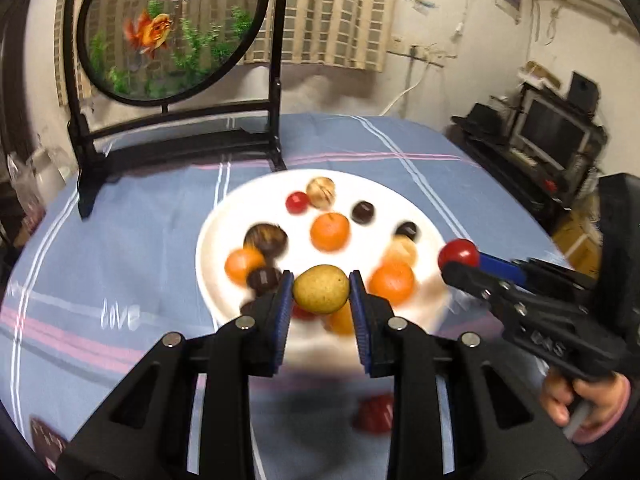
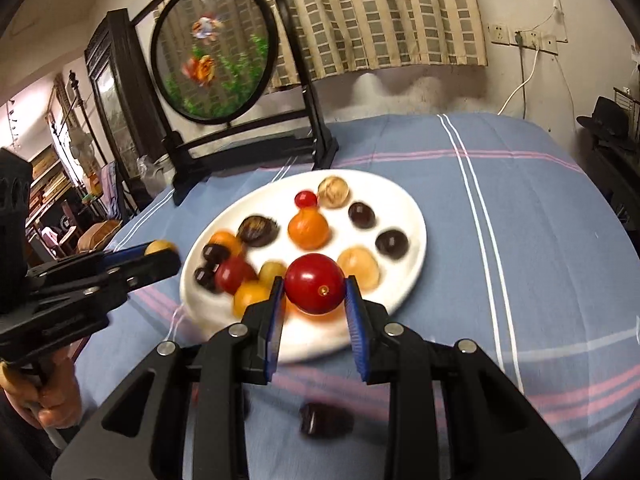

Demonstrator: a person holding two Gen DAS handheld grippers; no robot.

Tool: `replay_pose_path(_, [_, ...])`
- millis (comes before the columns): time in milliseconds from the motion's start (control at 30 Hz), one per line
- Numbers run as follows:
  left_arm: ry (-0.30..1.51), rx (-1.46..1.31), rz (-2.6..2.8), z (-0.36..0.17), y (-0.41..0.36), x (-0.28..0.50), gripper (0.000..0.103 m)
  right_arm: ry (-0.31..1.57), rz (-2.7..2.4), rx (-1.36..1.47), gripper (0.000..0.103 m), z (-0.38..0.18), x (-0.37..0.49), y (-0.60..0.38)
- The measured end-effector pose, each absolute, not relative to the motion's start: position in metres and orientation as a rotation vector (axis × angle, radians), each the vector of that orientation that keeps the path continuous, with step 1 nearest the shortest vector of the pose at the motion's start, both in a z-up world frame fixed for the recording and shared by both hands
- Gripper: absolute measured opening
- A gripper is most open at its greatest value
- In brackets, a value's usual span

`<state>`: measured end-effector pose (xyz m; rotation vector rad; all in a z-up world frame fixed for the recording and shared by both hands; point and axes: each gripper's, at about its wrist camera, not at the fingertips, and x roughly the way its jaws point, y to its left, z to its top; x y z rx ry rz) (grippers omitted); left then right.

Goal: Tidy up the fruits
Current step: 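Place the yellow fruit and tomato on the white plate and open both tools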

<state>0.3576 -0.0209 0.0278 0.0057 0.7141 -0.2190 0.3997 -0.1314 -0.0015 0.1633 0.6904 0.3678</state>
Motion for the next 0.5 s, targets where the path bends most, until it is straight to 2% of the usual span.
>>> replay_pose_path(133, [0.749,0.028,-0.169,0.014,-0.029,0.398,0.029,0.722,0.363,0.123,0.031,-0.009,0.429,-0.124])
replay_pose_path(200, [0.739,0.053,-0.100,0.011,-0.029,0.405,0.051,0.756,0.363,0.119,0.033,-0.015,0.440,-0.121])
replay_pose_path(233, [0.726,0.060,-0.076,0.011,-0.027,0.405,0.069,0.765,0.361,0.115,0.036,-0.017,0.443,-0.121])
replay_pose_path(433, [0.698,0.086,-0.029,0.022,-0.017,0.380,0.092,0.757,0.389,0.112,0.038,-0.011,0.423,-0.123])
replay_pose_path(500, [0.673,0.098,-0.026,0.026,-0.015,0.364,0.093,0.747,0.403,0.109,0.038,-0.008,0.409,-0.124])
